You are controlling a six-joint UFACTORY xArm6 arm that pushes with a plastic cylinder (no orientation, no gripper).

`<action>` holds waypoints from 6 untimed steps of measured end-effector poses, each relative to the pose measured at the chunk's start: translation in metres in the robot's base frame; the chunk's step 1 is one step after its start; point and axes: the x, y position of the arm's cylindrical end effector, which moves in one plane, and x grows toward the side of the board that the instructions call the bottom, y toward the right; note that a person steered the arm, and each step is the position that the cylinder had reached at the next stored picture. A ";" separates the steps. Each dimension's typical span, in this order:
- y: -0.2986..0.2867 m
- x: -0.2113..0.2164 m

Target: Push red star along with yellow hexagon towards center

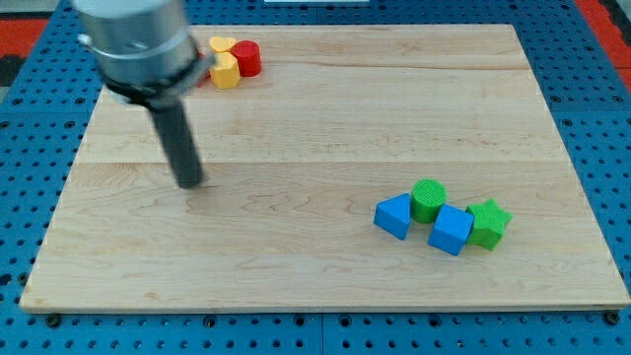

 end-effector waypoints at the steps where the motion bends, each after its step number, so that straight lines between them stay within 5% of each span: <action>1: -0.051 -0.058; 3: -0.068 -0.164; 4: -0.031 -0.185; 6: 0.101 -0.146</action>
